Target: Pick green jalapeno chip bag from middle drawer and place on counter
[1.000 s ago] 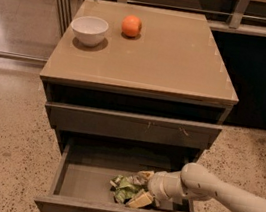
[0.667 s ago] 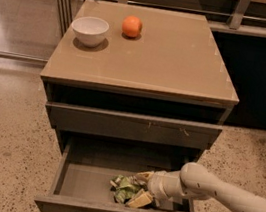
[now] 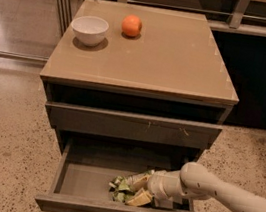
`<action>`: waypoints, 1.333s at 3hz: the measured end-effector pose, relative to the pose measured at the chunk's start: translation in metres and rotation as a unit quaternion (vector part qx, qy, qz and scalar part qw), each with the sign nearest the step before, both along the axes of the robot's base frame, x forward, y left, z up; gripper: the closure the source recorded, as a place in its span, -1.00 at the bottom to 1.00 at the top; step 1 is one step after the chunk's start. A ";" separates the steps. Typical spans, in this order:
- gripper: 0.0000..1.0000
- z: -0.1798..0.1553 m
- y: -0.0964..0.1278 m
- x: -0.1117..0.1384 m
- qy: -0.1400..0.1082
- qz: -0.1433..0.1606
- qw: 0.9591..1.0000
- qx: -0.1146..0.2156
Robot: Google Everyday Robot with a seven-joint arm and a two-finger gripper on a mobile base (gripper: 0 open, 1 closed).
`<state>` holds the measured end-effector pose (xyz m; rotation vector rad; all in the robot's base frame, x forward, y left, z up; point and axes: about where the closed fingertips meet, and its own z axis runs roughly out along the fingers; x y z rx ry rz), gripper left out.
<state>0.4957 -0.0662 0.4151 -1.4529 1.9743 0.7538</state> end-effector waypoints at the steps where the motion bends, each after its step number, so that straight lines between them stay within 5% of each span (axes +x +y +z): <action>1: 1.00 0.006 0.000 0.000 0.000 0.000 1.000 0.000; 3: 1.00 0.012 -0.001 -0.003 0.000 0.000 1.000 0.000; 4: 1.00 0.055 0.002 0.003 0.010 0.002 1.000 -0.010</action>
Offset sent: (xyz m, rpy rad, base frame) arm 0.0056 0.0069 0.1023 0.0045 0.1182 0.0174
